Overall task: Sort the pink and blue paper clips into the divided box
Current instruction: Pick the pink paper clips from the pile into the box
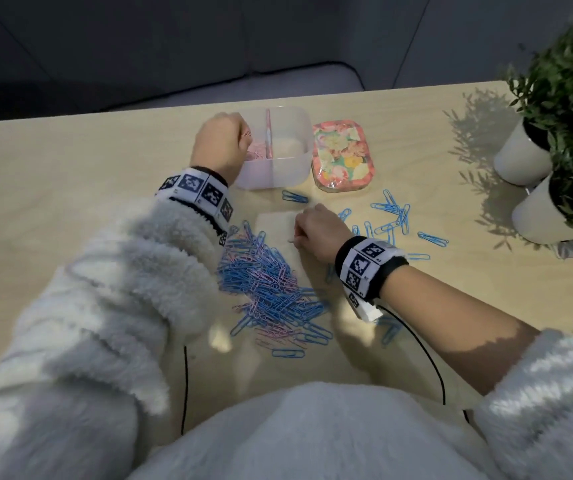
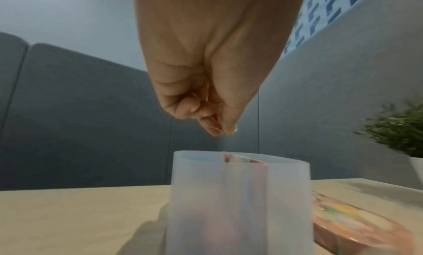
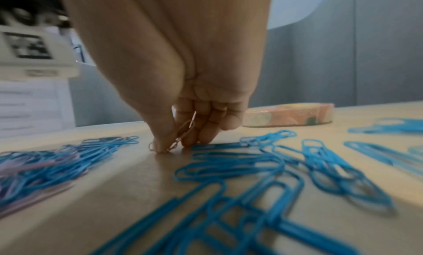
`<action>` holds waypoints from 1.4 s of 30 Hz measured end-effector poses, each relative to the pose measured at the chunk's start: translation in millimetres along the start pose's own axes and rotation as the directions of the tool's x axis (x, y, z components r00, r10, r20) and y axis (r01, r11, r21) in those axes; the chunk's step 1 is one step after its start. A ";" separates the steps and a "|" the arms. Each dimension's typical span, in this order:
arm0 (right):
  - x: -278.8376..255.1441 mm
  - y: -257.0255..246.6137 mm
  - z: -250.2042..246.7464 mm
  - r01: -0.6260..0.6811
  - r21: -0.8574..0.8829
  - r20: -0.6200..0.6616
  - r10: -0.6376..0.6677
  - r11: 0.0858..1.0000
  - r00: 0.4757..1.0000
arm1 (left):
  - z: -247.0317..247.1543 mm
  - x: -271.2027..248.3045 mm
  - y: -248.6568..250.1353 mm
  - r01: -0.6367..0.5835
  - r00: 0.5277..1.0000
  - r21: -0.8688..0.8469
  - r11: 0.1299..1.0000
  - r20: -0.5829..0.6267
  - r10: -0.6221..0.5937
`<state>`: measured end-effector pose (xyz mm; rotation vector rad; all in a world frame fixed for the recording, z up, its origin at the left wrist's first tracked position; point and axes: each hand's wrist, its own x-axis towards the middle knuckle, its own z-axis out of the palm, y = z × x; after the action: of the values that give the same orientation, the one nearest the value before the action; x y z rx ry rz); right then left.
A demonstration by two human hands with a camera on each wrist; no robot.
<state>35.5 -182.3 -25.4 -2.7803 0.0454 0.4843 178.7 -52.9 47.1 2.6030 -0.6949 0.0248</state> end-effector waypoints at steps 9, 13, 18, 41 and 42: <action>17.3 -23.0 -54.7 0.087 0.403 -0.273 0.029 0.911 0.962 | 11.2 15.3 -14.0 0.121 0.991 -0.238 0.964 0.085 -0.104; 52.2 -41.8 -88.7 0.135 0.414 -0.370 0.031 0.900 0.928 | 7.7 -8.6 -23.6 0.088 0.984 -0.514 0.853 -0.087 -0.154; 73.0 -54.4 -96.4 0.131 0.311 -0.413 0.009 0.941 0.911 | 7.3 -60.0 -32.7 0.156 0.978 -0.547 0.823 -0.032 -0.206; 9.0 -0.3 -1.6 -0.100 0.302 -0.226 0.173 0.948 0.959 | 54.9 -133.2 -50.0 -0.013 0.972 0.096 0.995 0.234 -0.010; 12.3 -5.0 -2.9 -0.097 0.195 -0.262 0.148 0.976 0.954 | 54.4 -132.8 -50.1 -0.014 0.971 0.097 0.995 0.238 -0.009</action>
<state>48.5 -178.2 -25.3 -2.6538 0.3121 0.1100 81.5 25.3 -39.7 2.7268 -0.7979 -0.2633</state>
